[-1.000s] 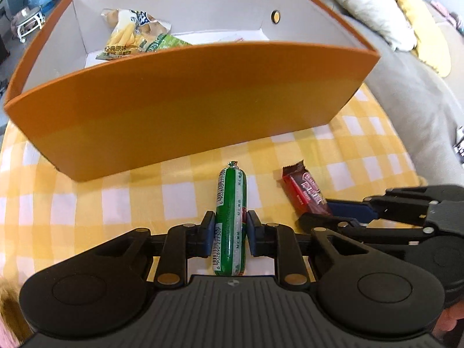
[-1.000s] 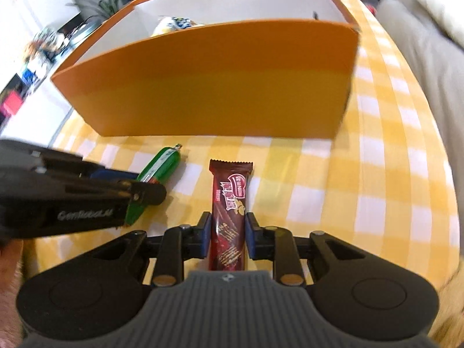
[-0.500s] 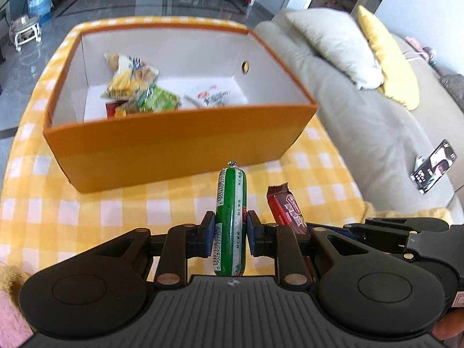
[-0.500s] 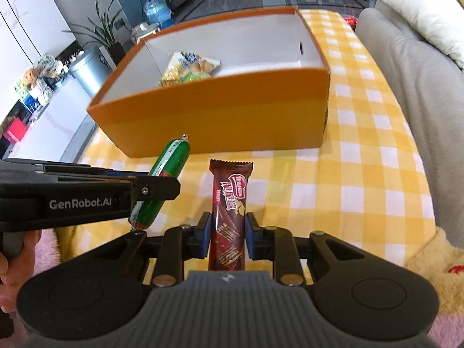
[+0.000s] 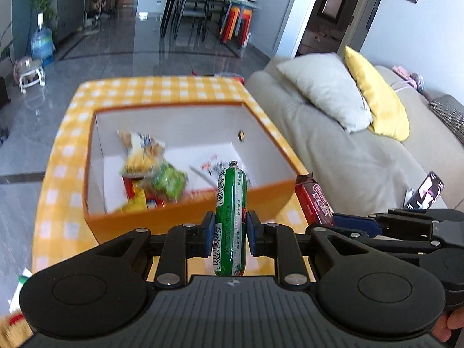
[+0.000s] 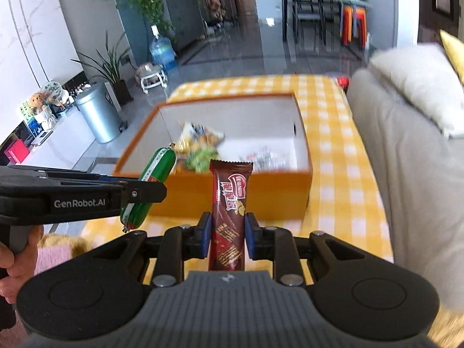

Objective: Organize snacks
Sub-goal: 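Lift both snacks up and over the orange box with both tools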

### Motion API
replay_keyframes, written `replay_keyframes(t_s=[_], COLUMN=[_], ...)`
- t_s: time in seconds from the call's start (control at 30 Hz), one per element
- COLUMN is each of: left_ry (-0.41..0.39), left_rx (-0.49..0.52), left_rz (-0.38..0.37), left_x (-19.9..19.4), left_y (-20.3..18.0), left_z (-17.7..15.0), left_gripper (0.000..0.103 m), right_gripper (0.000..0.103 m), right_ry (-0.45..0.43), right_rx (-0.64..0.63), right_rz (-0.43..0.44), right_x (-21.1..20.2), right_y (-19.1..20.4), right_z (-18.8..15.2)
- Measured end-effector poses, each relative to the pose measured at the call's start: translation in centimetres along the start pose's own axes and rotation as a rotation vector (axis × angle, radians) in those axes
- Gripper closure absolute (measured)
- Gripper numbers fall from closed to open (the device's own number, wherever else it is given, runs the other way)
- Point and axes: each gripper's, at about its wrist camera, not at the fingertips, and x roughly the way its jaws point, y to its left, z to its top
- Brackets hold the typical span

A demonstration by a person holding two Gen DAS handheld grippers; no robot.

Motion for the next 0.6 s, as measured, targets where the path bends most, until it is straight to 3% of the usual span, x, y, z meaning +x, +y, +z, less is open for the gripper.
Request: replay_keyframes(t_s=[0.37,0.6], left_ry=[-0.059,-0.035], left_rx=[0.034,0.043], left_rz=[0.02,0.037], left_x=[0.1,2.4], left_y=[0.0,0.5], left_z=[4.4,6.5], left_gripper=[0.079,0.079], right_gripper=[0.083,0.083], right_ry=[-0.089,-0.074], right_rx=[-0.089,-0.121], right_rz=[-0.005,-0.026], right_x=[0.8,4.1], right_y=[1.2,0.6], right_z=[6.4,9.4])
